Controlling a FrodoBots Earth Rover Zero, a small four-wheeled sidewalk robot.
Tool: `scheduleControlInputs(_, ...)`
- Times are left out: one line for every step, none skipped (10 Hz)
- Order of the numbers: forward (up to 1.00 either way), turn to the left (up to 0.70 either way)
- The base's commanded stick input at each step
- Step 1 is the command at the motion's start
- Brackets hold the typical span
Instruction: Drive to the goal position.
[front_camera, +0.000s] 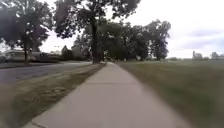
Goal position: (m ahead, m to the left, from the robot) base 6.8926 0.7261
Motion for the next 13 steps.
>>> scheduleControlInputs(1.00,0.00)
scheduleControlInputs(1.00,0.00)
scheduleControlInputs(1.00,0.00)
scheduleControlInputs(1.00,0.00)
scheduleControlInputs(1.00,0.00)
scheduleControlInputs(1.00,0.00)
scheduleControlInputs(1.00,0.00)
scheduleControlInputs(1.00,0.00)
scheduleControlInputs(1.00,0.00)
scheduleControlInputs(1.00,0.00)
scheduleControlInputs(1.00,0.00)
scheduleControlInputs(1.00,0.00)
scheduleControlInputs(1.00,0.00)
